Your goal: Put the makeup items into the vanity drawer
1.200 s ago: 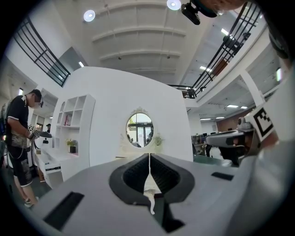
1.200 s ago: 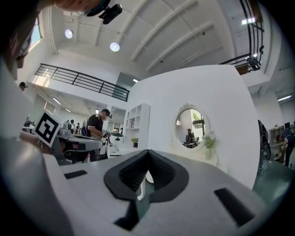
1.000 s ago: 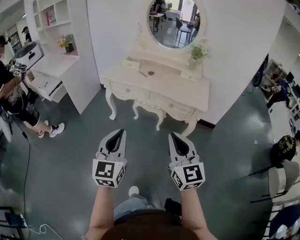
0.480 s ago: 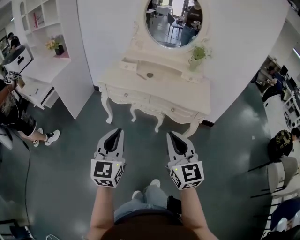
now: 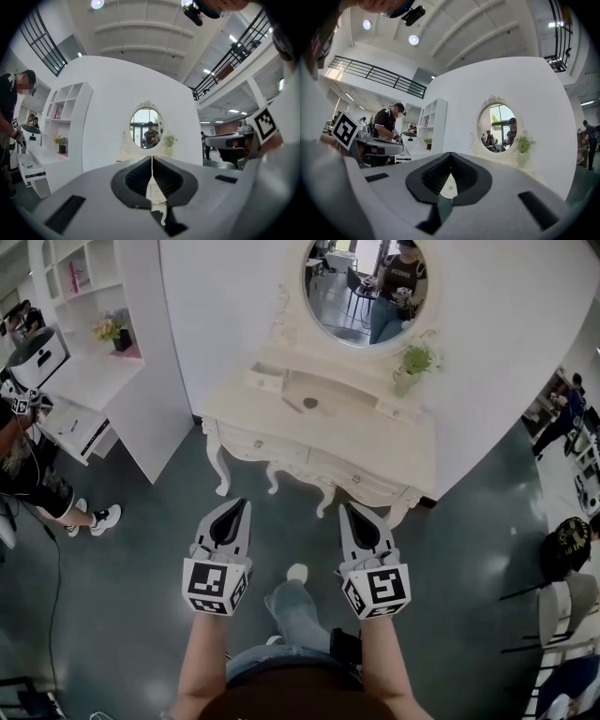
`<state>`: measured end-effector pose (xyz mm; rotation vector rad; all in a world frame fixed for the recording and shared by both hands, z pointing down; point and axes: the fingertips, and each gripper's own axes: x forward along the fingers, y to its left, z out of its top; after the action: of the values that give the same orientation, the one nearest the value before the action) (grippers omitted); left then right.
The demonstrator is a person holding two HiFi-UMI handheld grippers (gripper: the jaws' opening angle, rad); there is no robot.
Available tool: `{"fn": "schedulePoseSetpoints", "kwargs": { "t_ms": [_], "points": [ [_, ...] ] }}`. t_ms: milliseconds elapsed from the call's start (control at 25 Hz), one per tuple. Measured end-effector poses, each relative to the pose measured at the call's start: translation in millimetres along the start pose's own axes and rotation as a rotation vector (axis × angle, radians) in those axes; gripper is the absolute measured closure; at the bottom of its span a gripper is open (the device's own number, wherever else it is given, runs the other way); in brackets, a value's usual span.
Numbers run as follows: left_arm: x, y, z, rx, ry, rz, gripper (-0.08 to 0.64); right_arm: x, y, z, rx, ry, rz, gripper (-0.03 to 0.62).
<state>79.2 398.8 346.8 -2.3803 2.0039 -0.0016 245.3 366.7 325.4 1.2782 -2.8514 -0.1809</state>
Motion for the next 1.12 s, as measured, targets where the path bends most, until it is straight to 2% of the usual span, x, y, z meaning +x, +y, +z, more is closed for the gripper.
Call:
{"fn": "schedulePoseSetpoints", "kwargs": {
  "t_ms": [360,800,1120],
  "points": [
    [99.5,31.1,-0.7,0.03,0.023,-0.004,0.554,95.4,-56.6,-12.4,0.023,-0.001,0.018,0.594],
    [231.4,80.2,0.8,0.037,0.044,0.029,0.554,216.2,-134.3,-30.7,0.034,0.028,0.049,0.594],
    [295.8,102.2,-5.4,0.03,0.069,0.062,0.554,274.6,-177.6,-48.4,0.013,0.067,0.059,0.594]
  ]
}}
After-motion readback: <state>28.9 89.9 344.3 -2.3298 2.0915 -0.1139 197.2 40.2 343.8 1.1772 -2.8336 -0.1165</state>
